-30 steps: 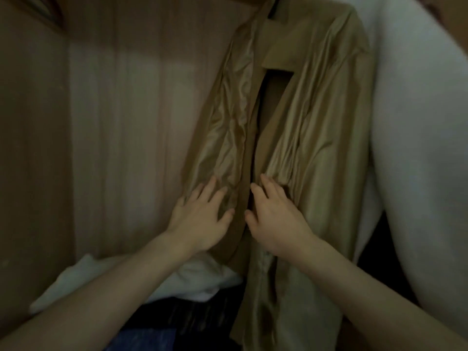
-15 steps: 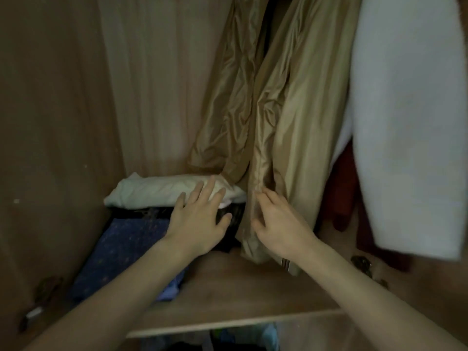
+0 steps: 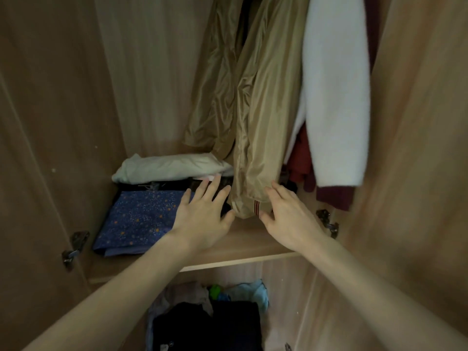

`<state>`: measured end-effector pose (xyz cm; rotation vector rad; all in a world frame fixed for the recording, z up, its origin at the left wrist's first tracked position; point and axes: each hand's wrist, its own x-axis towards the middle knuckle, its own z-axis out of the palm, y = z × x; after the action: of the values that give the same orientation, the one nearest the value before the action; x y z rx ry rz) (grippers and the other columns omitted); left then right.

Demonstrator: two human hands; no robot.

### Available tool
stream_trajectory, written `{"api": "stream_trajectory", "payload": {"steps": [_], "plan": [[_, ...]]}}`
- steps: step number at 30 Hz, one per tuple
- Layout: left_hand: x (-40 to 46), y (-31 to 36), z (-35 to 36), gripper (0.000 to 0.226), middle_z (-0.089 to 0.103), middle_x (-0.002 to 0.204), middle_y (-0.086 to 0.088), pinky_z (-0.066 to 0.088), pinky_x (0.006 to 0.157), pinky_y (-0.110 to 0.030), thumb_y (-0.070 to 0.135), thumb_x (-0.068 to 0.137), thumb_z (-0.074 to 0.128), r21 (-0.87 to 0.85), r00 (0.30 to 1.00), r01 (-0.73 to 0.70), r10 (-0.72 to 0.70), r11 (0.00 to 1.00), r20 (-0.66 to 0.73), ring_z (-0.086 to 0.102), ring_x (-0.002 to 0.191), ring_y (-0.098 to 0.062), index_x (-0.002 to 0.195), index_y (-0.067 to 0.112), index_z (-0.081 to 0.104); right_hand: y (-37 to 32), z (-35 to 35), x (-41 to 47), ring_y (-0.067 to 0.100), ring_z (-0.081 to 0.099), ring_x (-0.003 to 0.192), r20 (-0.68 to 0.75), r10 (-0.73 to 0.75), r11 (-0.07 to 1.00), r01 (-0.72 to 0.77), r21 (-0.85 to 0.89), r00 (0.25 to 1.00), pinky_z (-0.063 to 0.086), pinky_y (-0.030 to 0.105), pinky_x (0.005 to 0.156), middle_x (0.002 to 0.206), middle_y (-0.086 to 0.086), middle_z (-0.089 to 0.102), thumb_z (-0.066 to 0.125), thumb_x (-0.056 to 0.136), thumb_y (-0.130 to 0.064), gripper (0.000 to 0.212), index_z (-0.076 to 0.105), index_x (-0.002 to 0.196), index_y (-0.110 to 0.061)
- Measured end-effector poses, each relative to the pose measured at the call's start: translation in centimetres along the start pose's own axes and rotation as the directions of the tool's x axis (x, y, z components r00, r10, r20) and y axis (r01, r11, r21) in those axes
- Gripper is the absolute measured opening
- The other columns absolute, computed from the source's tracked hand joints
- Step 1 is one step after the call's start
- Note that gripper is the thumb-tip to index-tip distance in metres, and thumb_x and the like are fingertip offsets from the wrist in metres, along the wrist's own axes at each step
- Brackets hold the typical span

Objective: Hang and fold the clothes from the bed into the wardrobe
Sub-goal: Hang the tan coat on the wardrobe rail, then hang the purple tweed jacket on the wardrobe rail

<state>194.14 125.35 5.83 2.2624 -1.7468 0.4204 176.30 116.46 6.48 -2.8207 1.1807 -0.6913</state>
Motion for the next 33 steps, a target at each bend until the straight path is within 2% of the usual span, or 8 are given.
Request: {"api": "stream_trajectory", "payload": {"steps": [6, 17, 24, 29, 33], "plan": [[-3.2, 2.1, -2.1, 0.061, -0.003, 0.164, 0.005, 0.01, 0.12, -0.047, 0.054, 0.098, 0.033, -0.071, 0.995, -0.098, 0.095, 0.993, -0.039, -0.002, 0.15, -0.016, 0.153, 0.033, 0.017, -1.6, -2.4, -4.7, 0.021, 0.018, 0.145, -0.033, 0.082, 0.996, -0.083, -0.031, 0.996, 0.02, 0.035, 0.118, 0.16, 0.004, 0.017, 0.049, 0.095, -0.036, 0.062, 0.026, 0.15, -0.016], [-11.3, 5.1, -1.4, 0.062, -0.009, 0.163, 0.006, 0.007, 0.12, -0.046, 0.055, 0.099, 0.027, -0.162, 0.959, -0.262, 0.275, 0.951, 0.062, -0.006, 0.15, -0.015, 0.154, 0.032, 0.013, -4.7, -4.2, -17.5, 0.022, 0.016, 0.145, -0.009, 0.336, 0.934, -0.335, -0.121, 0.942, 0.019, 0.038, 0.119, 0.161, 0.001, 0.01, 0.044, 0.096, -0.038, 0.064, 0.019, 0.152, -0.018], [-15.2, 10.2, -1.7, 0.061, -0.013, 0.163, 0.006, 0.005, 0.121, -0.047, 0.056, 0.1, 0.022, -0.222, 0.896, -0.401, 0.432, 0.889, 0.109, -0.009, 0.15, -0.014, 0.155, 0.033, 0.01, -4.1, -6.3, -25.5, 0.023, 0.015, 0.145, -0.023, 0.476, 0.863, -0.472, -0.178, 0.879, 0.016, 0.043, 0.119, 0.161, 0.005, 0.011, 0.042, 0.097, -0.038, 0.064, 0.019, 0.152, -0.016], [-16.7, 15.3, -2.7, 0.061, -0.013, 0.163, 0.006, 0.004, 0.12, -0.049, 0.057, 0.099, 0.023, -0.245, 0.841, -0.499, 0.533, 0.831, 0.095, -0.009, 0.15, -0.015, 0.154, 0.03, 0.016, -2.4, -8.5, -30.8, 0.023, 0.011, 0.146, -0.061, 0.55, 0.81, -0.55, -0.203, 0.833, 0.013, 0.043, 0.119, 0.161, 0.004, 0.009, 0.042, 0.097, -0.039, 0.066, 0.014, 0.153, -0.017], [-18.7, 20.3, -3.9, 0.062, -0.013, 0.163, 0.006, 0.003, 0.12, -0.048, 0.057, 0.1, 0.02, -0.266, 0.782, -0.58, 0.618, 0.77, 0.082, -0.01, 0.15, -0.014, 0.155, 0.031, 0.009, -0.8, -10.8, -36.0, 0.023, 0.012, 0.147, -0.109, 0.6, 0.763, -0.608, -0.218, 0.792, 0.012, 0.042, 0.119, 0.161, 0.001, 0.009, 0.043, 0.097, -0.039, 0.067, 0.013, 0.153, -0.019]]}}
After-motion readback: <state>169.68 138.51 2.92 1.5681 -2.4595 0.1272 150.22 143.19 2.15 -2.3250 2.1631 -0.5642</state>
